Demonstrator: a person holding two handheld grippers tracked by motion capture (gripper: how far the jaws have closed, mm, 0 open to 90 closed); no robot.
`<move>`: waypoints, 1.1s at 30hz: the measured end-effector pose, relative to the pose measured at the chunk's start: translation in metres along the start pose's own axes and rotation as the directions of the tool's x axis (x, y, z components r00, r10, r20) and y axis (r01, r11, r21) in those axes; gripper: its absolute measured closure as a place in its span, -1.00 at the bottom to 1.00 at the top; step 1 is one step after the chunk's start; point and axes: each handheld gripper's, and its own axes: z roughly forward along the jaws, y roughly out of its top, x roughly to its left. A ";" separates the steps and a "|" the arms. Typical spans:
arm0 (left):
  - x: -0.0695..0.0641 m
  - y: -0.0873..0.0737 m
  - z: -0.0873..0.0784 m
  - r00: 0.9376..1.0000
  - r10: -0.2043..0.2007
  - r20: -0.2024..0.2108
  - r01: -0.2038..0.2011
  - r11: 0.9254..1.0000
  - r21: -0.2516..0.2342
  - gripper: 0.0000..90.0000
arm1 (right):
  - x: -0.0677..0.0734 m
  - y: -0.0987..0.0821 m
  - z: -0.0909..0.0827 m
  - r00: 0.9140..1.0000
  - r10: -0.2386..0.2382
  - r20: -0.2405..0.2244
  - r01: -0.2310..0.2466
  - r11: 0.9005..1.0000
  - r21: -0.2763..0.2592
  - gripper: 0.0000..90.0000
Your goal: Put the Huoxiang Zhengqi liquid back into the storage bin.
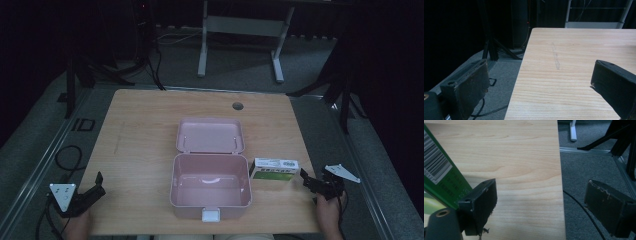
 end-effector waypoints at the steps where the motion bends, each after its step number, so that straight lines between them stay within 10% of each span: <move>1: 0.000 0.000 0.000 1.000 0.002 0.002 -0.002 1.000 0.001 -0.95 | 0.000 0.000 0.001 1.000 -0.003 -0.005 0.003 1.000 0.007 -0.76; 13: 0.000 0.000 0.000 1.000 0.003 0.004 -0.003 1.000 0.004 -0.95 | -0.002 0.002 0.006 0.991 -0.037 -0.127 0.049 0.994 0.094 -0.72; 20: 0.000 0.000 0.001 1.000 0.005 0.005 -0.005 1.000 0.009 -0.95 | -0.010 0.000 0.000 0.966 -0.042 -0.255 0.088 0.981 0.174 -0.78; 21: -0.001 0.000 0.001 1.000 0.009 0.006 -0.009 1.000 0.012 -0.95 | -0.011 0.000 -0.001 0.952 -0.060 -0.300 0.127 0.970 0.208 -0.78; 28: -0.001 0.000 0.002 1.000 0.012 0.008 -0.012 1.000 0.013 -0.95 | -0.009 0.004 -0.008 0.928 -0.130 -0.349 0.226 0.941 0.251 -0.78; 32: -0.001 0.000 0.002 1.000 0.015 0.009 -0.015 1.000 0.014 -0.95 | -0.005 0.010 -0.012 0.905 -0.189 -0.381 0.310 0.906 0.287 -0.78; 33: -0.001 0.000 0.002 1.000 0.017 0.010 -0.017 1.000 0.016 -0.95 | -0.002 0.013 -0.013 0.895 -0.216 -0.389 0.348 0.885 0.310 -0.78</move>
